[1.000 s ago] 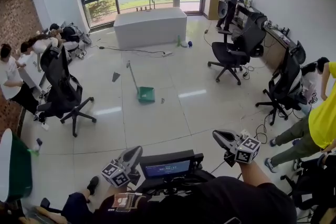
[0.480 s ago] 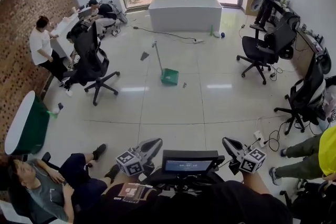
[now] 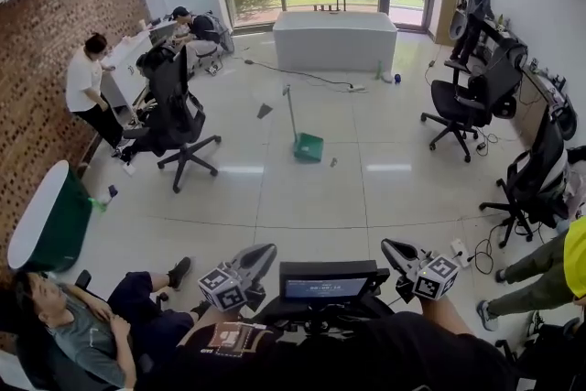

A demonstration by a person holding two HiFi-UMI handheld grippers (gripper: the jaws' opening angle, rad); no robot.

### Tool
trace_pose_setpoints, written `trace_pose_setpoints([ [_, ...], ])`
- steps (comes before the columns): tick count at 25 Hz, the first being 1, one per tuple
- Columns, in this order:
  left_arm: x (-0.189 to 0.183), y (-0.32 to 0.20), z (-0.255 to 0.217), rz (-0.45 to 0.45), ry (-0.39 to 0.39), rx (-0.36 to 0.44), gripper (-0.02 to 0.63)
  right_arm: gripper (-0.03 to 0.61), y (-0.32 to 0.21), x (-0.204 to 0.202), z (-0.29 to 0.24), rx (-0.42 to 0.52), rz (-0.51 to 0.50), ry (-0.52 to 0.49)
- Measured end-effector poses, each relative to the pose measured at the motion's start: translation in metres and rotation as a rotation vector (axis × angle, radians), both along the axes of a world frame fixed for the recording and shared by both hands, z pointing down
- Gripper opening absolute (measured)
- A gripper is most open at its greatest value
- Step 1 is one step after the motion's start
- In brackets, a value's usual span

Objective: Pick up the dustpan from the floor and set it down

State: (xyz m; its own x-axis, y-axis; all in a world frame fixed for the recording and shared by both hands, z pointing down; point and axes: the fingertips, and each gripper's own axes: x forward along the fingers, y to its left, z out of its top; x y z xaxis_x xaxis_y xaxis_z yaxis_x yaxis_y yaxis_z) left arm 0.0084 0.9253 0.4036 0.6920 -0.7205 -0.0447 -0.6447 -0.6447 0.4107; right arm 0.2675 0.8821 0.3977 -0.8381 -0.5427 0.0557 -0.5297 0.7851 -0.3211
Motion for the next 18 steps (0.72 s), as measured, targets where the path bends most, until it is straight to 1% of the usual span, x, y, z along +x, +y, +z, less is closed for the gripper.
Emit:
trace_pose_setpoints([
  [3, -0.018, 0.001, -0.007, -0.014, 0.016, 0.010, 0.008, 0.009, 0.001, -0.019, -0.011, 0.019, -0.009, -0.002],
  [9, -0.038, -0.004, -0.018, 0.003, 0.020, 0.027, 0.008, 0.009, -0.003, -0.038, -0.026, 0.034, 0.005, 0.013],
  [18, -0.049, -0.004, -0.015, -0.002, 0.036, 0.036, 0.008, 0.009, -0.004, -0.048, -0.025, 0.042, 0.000, 0.028],
])
